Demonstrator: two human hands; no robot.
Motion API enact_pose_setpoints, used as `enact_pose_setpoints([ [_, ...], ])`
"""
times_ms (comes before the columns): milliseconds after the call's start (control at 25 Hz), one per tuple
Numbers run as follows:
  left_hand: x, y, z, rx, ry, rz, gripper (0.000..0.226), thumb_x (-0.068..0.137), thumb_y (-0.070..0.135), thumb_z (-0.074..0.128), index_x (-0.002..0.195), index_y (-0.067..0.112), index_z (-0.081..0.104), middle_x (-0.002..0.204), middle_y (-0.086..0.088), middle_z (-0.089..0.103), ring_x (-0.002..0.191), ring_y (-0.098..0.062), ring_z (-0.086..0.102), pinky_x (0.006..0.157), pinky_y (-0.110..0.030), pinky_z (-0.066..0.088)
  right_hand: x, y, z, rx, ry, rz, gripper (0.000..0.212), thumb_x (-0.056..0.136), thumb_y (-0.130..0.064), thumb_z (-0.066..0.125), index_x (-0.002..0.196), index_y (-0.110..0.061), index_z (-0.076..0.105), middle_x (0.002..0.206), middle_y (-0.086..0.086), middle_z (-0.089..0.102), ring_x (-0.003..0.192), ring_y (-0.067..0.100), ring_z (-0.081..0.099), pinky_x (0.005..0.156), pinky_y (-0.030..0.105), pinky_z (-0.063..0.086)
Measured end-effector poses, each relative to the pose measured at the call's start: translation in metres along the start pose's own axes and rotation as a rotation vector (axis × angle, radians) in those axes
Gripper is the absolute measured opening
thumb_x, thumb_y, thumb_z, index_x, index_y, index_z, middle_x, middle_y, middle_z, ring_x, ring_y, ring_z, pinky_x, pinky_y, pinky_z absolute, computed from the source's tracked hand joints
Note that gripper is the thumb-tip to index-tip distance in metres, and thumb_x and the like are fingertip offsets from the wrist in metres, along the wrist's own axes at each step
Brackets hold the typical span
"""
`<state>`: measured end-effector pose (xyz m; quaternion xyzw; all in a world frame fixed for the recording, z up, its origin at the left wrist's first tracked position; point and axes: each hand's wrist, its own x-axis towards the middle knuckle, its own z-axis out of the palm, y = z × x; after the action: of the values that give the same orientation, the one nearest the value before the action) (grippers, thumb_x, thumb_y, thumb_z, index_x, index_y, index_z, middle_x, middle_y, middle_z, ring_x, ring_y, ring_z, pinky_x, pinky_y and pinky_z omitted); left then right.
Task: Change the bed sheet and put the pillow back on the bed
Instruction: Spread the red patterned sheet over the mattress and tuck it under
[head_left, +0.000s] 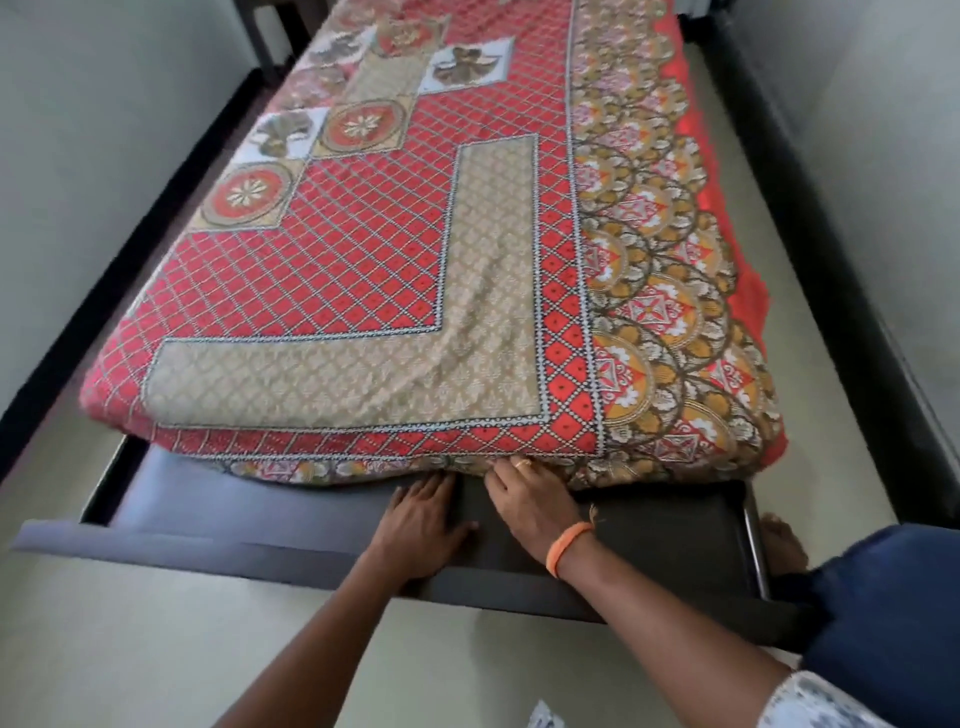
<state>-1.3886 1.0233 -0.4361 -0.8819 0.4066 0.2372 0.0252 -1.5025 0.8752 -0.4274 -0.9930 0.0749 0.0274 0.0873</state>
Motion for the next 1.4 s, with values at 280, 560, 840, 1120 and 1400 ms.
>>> enact_pose_setpoints([
  [280, 0.021, 0.006, 0.004, 0.077, -0.043, 0.044, 0.115, 0.074, 0.086, 0.041, 0.156, 0.008, 0.015, 0.159, -0.016, 0.023, 0.147, -0.032, 0.021, 0.122, -0.04, 0.014, -0.001, 0.008, 0.026, 0.184, -0.155, 0.33, 0.035, 0.096, -0.026, 0.047, 0.129, -0.015, 0.052, 0.13, 0.003, 0.054, 0.117, 0.027, 0.056, 0.098, 0.037, 0.047],
  [560, 0.022, 0.014, 0.006, 0.003, -0.045, 0.017, 0.095, 0.087, 0.065, 0.051, 0.155, 0.008, 0.016, 0.16, -0.016, 0.021, 0.147, -0.033, 0.021, 0.121, -0.04, 0.019, -0.019, 0.022, 0.02, 0.421, -0.297, 0.31, 0.061, 0.097, -0.032, 0.052, 0.152, -0.015, 0.029, 0.159, -0.002, 0.027, 0.144, 0.023, 0.031, 0.117, 0.034, 0.027],
  [840, 0.007, -0.007, 0.0, -0.066, -0.106, 0.179, 0.081, 0.099, 0.054, 0.041, 0.158, 0.012, 0.005, 0.165, -0.006, 0.008, 0.152, -0.022, 0.004, 0.122, -0.037, 0.009, -0.063, 0.054, -0.001, 0.161, 0.098, 0.14, 0.034, 0.082, -0.003, 0.066, 0.116, -0.009, 0.068, 0.108, 0.004, 0.07, 0.098, 0.024, 0.066, 0.08, 0.033, 0.057],
  [1120, 0.001, 0.005, -0.001, -0.017, 0.024, 0.327, 0.078, 0.098, 0.054, 0.043, 0.158, 0.015, 0.011, 0.164, -0.002, 0.017, 0.151, -0.016, 0.011, 0.123, -0.03, 0.011, -0.018, 0.042, -0.002, 0.006, 0.068, -0.132, 0.038, 0.072, -0.001, 0.07, 0.11, -0.01, 0.072, 0.108, 0.004, 0.072, 0.096, 0.022, 0.068, 0.077, 0.032, 0.06],
  [1400, 0.022, 0.013, -0.001, 0.04, -0.13, 0.23, 0.093, 0.091, 0.07, 0.04, 0.158, 0.012, 0.01, 0.164, -0.005, 0.014, 0.151, -0.02, 0.012, 0.124, -0.038, 0.009, 0.012, 0.008, -0.007, -0.028, -0.274, 0.12, 0.032, 0.093, -0.016, 0.052, 0.123, -0.008, 0.056, 0.118, 0.012, 0.062, 0.105, 0.032, 0.063, 0.085, 0.04, 0.052],
])
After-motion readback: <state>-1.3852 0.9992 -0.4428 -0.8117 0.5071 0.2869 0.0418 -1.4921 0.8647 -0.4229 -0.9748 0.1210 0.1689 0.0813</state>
